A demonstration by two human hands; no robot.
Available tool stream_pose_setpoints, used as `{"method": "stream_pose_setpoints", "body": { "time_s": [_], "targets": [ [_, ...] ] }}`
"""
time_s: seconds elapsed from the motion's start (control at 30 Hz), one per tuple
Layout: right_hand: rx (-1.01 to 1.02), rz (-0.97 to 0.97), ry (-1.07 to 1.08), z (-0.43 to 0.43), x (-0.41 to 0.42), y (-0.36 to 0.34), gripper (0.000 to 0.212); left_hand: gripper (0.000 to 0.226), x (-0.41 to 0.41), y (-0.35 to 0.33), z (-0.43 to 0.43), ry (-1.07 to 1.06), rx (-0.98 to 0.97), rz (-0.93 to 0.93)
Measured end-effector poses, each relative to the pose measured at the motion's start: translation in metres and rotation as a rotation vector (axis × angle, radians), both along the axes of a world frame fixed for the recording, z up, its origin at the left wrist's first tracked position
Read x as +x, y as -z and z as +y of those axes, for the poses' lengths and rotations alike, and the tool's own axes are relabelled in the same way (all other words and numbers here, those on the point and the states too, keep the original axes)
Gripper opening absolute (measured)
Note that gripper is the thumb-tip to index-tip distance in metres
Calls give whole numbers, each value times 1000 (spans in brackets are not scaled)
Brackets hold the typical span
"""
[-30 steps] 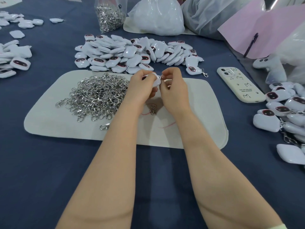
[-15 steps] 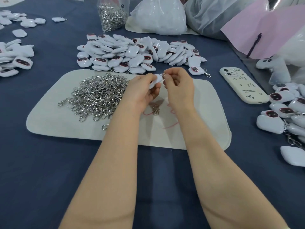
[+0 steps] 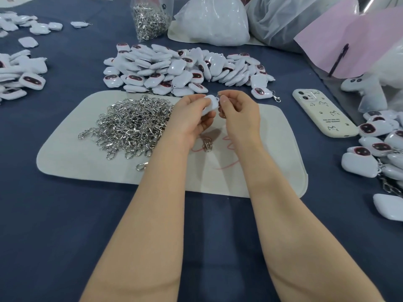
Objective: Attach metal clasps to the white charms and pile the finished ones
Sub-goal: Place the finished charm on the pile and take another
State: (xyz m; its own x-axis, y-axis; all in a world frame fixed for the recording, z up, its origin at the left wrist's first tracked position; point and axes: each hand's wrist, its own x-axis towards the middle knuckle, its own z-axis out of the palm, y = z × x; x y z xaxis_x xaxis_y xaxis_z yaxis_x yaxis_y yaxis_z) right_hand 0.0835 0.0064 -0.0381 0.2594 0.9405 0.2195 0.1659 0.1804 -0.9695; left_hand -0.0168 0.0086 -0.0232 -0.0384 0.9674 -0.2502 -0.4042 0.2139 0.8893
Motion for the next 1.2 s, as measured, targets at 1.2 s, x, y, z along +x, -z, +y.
{"method": "stream_pose_setpoints", "body": {
  "time_s": [1.2],
  "targets": [
    [20, -183, 2, -3, -4, 0, 8, 16, -2, -9, -2, -68, -86, -195]
  ]
}}
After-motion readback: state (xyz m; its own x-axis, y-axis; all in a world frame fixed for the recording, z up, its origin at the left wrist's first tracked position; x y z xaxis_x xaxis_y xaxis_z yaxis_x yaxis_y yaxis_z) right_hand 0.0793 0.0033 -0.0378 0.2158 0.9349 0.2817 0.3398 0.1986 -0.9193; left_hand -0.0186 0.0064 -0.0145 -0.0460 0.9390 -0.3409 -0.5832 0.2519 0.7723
